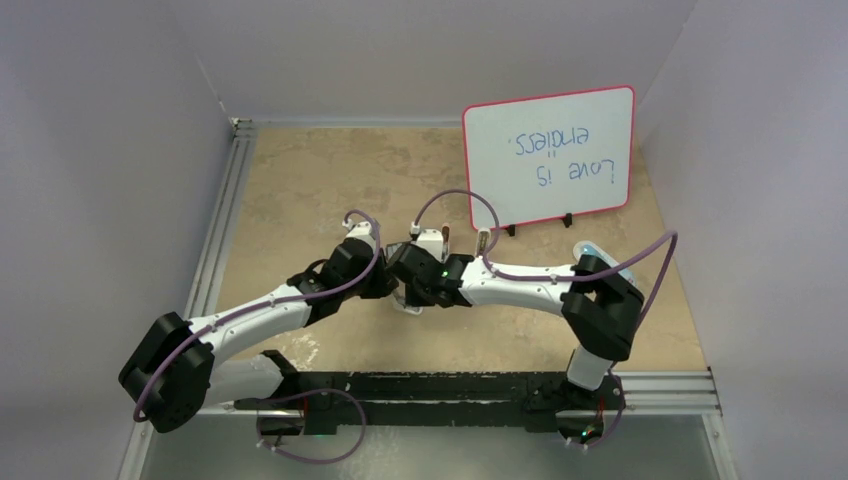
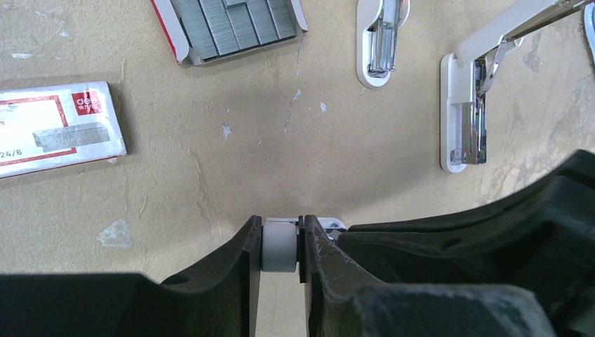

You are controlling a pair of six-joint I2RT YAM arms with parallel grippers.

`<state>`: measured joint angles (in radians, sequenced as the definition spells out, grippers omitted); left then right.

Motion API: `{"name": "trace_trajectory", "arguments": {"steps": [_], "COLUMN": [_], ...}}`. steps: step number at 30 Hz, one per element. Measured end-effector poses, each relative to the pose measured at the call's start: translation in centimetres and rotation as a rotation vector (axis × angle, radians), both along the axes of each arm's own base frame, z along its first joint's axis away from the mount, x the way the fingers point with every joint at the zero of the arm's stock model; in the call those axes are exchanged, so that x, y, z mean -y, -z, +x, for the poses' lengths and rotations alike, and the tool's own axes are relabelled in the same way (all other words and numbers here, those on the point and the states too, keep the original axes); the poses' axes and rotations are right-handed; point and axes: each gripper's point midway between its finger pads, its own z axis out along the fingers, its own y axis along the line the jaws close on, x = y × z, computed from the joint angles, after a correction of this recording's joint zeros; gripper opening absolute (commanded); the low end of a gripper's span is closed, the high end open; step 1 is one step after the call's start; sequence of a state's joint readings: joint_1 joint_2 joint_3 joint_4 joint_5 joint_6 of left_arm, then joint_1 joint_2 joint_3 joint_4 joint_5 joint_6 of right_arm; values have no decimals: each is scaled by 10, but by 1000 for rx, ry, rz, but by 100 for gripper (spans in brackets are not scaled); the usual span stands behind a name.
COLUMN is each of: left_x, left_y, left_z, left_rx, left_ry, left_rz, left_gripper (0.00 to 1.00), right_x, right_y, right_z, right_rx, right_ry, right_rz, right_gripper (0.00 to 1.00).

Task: Load the staples into the stapler
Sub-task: Pick up the stapler, then place the staple at the center of the board.

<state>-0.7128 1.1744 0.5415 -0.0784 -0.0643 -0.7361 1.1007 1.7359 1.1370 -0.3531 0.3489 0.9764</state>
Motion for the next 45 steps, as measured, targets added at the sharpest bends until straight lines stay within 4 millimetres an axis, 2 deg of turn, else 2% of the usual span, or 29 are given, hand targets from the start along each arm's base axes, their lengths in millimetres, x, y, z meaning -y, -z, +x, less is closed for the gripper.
{"name": "trace_trajectory", "arguments": {"steps": [6,10,13,18,23,27,31,34,40,45], "left_x": [0,0,0,0,1,1,0,-1,-1,-1], "left_y": [0,0,0,0,0,0,0,-2,-9,-11], "left_z": [0,0,0,0,0,0,-2,-3,-2,-2], "left_rx": [0,0,0,-1,-2,-2,-5,-4,14,16], "left_ry": [0,0,0,1,3,3,4,3,1,1], "left_rz": [0,0,0,0,-2,-2,-1,-2,-20,-22], "left_gripper": [8,9,11,14,19,26,35,41,49,54], "right_x": [-1,1,11,50,73,85,86,82,68,78], "right_y": [-22,-25,-18,5,16,29,34,32,6,0], "right_z": [5,6,8,5,8,8,9,8,14,24], "right_rx": [39,49,44,8,8,4,3,-6,21,34], "right_ry": [19,41,73,147,196,204,194,170,159,202], "right_rz": [47,51,28,-94,-190,-268,-296,-280,-163,-123], "right_gripper": [3,4,4,4,6,13,30,37,39,40]}}
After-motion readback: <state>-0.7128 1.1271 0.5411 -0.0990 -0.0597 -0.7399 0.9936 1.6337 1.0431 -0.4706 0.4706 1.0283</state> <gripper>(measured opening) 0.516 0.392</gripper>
